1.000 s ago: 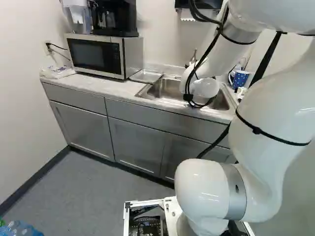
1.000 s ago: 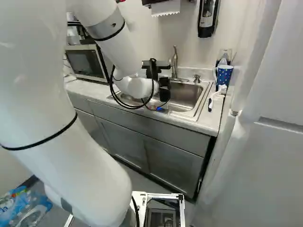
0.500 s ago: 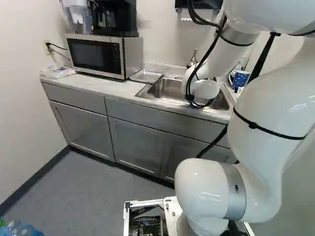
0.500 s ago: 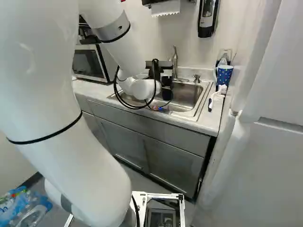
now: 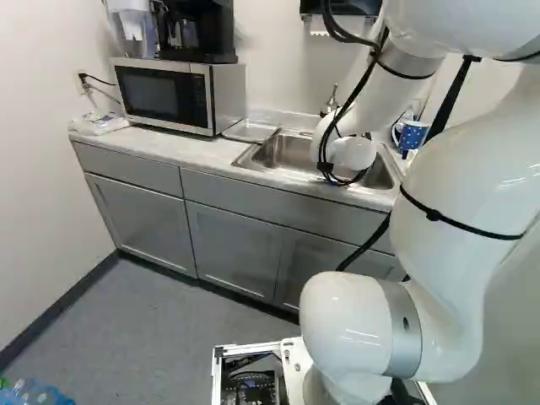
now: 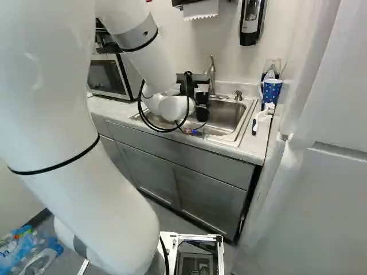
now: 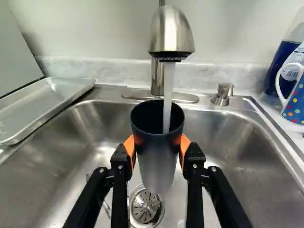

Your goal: Rinse the cup and place it in the tray

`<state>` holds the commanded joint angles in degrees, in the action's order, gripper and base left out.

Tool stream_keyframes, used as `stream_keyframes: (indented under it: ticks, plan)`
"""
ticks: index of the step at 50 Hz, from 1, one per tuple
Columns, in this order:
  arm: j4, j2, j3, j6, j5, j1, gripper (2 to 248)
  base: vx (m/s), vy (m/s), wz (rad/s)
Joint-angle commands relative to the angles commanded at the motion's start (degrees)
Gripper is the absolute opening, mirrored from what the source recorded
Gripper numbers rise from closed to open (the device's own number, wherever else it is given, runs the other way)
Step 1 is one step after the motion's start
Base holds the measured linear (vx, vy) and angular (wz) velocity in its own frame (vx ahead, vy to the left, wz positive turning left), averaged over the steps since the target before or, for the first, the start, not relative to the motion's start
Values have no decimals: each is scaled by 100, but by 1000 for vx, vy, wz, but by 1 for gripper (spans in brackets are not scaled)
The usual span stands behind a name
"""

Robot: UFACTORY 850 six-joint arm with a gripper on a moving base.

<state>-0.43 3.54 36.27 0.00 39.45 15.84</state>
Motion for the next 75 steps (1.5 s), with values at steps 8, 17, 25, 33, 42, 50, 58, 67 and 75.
stream_keyframes:
  ticks: [8, 17, 25, 33, 42, 50, 58, 67, 75]
  plan:
    - [0, 0, 0, 0, 0, 0, 111, 0, 0, 0]
    - [0, 0, 0, 0, 0, 0, 111, 0, 0, 0]
    - [0, 0, 0, 0, 0, 0, 111, 0, 0, 0]
    - [0, 0, 0, 0, 0, 0, 111, 0, 0, 0]
    - [0, 0, 0, 0, 0, 0, 111, 0, 0, 0]
    - [0, 0, 0, 0, 0, 0, 111, 0, 0, 0]
    - [0, 0, 0, 0, 0, 0, 111, 0, 0, 0]
    - [0, 0, 0, 0, 0, 0, 111, 0, 0, 0]
    - [0, 0, 0, 0, 0, 0, 111, 0, 0, 0]
